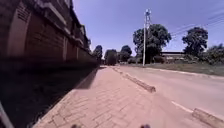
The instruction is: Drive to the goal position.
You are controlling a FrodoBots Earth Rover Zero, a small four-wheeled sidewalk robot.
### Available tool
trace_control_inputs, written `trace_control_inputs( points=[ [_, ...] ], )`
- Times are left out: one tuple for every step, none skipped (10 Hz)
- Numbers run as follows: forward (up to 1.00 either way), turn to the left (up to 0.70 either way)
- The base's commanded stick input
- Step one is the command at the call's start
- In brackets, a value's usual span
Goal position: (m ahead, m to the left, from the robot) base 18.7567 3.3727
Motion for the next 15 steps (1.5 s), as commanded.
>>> trace_control_inputs(
  points=[
    [0.3,0.0],
    [0.3,0.0],
    [0.3,0.0],
    [0.3,0.0],
    [0.3,0.0],
    [0.3,0.0],
    [0.3,0.0],
    [0.3,0.0],
    [0.3,0.0],
    [0.3,0.0],
    [0.3,0.0],
    [0.3,0.0],
    [0.3,0.0],
    [0.3,0.0],
    [0.3,0.0]
  ],
)
